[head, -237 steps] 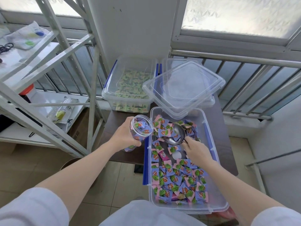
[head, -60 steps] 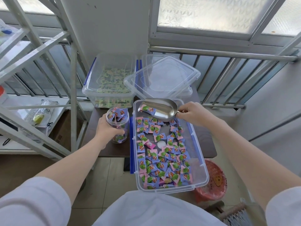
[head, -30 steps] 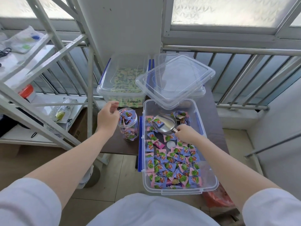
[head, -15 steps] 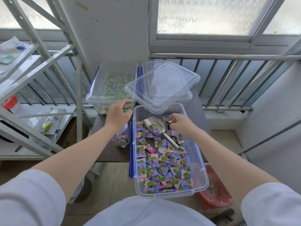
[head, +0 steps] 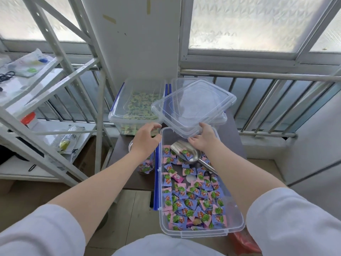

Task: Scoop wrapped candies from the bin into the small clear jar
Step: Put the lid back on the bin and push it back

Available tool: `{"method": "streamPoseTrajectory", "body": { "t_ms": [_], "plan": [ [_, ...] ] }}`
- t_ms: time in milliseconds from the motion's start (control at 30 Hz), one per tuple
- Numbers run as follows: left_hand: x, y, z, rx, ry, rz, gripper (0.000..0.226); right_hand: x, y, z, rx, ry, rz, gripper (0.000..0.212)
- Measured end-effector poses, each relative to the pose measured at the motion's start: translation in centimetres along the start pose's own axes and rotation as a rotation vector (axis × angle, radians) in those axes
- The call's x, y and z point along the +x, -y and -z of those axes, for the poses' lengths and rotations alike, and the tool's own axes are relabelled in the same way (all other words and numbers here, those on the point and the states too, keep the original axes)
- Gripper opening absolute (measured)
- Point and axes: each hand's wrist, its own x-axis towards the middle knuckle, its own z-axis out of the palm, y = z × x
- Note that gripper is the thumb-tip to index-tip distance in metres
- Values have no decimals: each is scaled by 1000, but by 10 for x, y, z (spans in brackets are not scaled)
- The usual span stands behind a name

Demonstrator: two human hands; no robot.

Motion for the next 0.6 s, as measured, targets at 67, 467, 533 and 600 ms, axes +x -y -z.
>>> {"method": "streamPoseTrajectory", "body": {
  "t_ms": [67,467,533,600],
  "plan": [
    [-2,2,3,-17,5,34,33,1,1,-5,11,-23,-11,67],
    [7,-10,4,-204,-149,120,33,-57,35,0,-97,-26,228,15],
    [13,-17,6,-341,-212,209,34,-75,36,19,-214,-45,267,15],
    [19,-27,7,-527,-215,326,34,-95,36,42,-318,-29,290,13]
  ]
}}
